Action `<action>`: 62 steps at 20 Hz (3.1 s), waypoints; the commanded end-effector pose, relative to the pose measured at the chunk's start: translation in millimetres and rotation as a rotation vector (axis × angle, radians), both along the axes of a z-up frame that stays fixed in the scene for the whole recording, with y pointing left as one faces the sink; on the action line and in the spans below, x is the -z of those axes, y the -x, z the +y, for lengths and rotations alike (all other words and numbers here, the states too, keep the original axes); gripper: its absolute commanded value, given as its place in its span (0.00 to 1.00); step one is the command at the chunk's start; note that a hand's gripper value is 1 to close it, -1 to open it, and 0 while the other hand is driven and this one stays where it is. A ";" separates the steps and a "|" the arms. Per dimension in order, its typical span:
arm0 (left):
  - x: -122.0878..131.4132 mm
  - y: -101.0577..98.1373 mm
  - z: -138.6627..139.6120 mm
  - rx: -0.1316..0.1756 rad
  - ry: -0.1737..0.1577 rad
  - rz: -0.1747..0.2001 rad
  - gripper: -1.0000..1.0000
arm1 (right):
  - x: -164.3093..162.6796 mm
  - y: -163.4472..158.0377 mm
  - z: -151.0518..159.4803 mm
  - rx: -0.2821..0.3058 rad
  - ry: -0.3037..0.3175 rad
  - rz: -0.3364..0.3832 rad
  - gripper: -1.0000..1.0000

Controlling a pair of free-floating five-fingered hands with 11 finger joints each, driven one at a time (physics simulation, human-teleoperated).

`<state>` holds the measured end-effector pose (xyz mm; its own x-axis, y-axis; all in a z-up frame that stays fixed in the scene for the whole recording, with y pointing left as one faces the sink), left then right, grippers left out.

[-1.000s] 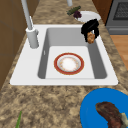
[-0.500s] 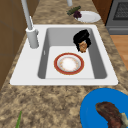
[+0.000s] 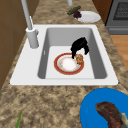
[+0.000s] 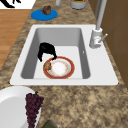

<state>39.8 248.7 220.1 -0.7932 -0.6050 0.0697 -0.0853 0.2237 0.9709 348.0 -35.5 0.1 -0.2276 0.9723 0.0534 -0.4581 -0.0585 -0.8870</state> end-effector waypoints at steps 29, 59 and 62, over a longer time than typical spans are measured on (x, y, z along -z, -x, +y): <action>0.0 0.0 0.0 0.000 0.000 0.000 0.50 | -97.3 -19.0 -97.5 -0.018 -0.103 -0.330 0.00; 0.0 0.0 0.0 0.000 0.000 0.000 0.50 | -261.5 -112.9 -116.9 -0.015 -0.103 -0.588 0.00; 0.0 0.0 0.0 0.000 0.000 0.000 0.50 | -269.3 -138.0 -113.2 -0.016 -0.102 -0.579 0.00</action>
